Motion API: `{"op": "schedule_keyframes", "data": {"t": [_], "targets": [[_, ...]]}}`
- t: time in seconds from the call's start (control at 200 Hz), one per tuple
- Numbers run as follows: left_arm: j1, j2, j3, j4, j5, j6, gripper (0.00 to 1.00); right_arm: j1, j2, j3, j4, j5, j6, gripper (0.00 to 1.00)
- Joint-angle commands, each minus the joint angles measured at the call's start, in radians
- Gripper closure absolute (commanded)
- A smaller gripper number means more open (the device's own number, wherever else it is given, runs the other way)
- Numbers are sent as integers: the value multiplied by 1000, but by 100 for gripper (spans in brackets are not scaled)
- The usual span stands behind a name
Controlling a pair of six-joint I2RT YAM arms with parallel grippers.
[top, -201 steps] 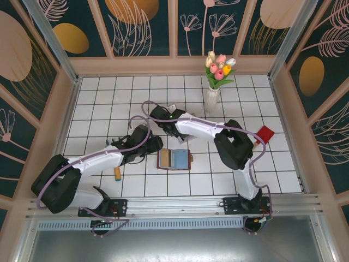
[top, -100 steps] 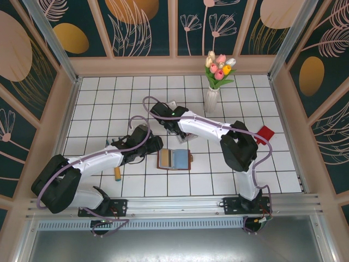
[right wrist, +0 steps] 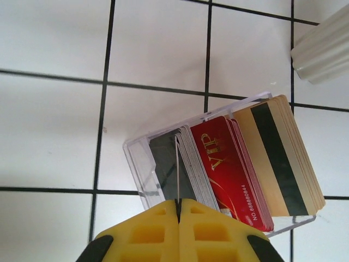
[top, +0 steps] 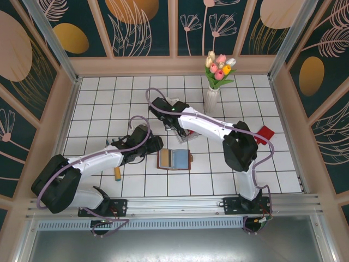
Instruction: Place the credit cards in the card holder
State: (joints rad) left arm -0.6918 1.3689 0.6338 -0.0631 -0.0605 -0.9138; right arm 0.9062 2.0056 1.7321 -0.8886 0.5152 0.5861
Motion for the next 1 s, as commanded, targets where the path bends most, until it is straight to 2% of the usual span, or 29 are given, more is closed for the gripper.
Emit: {"op": "schedule_keyframes", "data": {"t": [0.0, 0.185, 0.275, 0.34, 0.43, 0.535, 0.586, 0.731, 0.786, 0.886, 0.996], "targets": [[7, -16, 12, -2, 1, -3, 29, 8, 26, 48, -101, 19, 133, 100], [6, -42, 23, -12, -1, 4, 29, 32, -8, 59, -92, 21, 154, 100], [22, -72, 25, 3, 33, 22, 28, 35, -116, -24, 12, -32, 131, 100], [56, -104, 13, 47, 99, 37, 28, 33, -219, -113, 109, -81, 127, 100], [114, -142, -5, 149, 259, 50, 26, -5, -370, -281, 325, -291, 59, 100], [159, -159, -7, 293, 456, 29, 24, -105, -531, -503, 594, -625, 83, 100], [172, -163, -3, 338, 505, 13, 24, -149, -596, -595, 703, -722, 121, 100], [211, -159, -24, 497, 658, -64, 25, -246, -715, -755, 887, -930, 171, 100], [217, -146, -32, 576, 715, -107, 26, -264, -738, -777, 904, -963, 183, 100], [217, -125, -40, 685, 768, -169, 30, -292, -769, -828, 985, -1047, 214, 100], [219, -113, -36, 708, 785, -180, 35, -316, -780, -865, 1057, -1110, 255, 100]]}}
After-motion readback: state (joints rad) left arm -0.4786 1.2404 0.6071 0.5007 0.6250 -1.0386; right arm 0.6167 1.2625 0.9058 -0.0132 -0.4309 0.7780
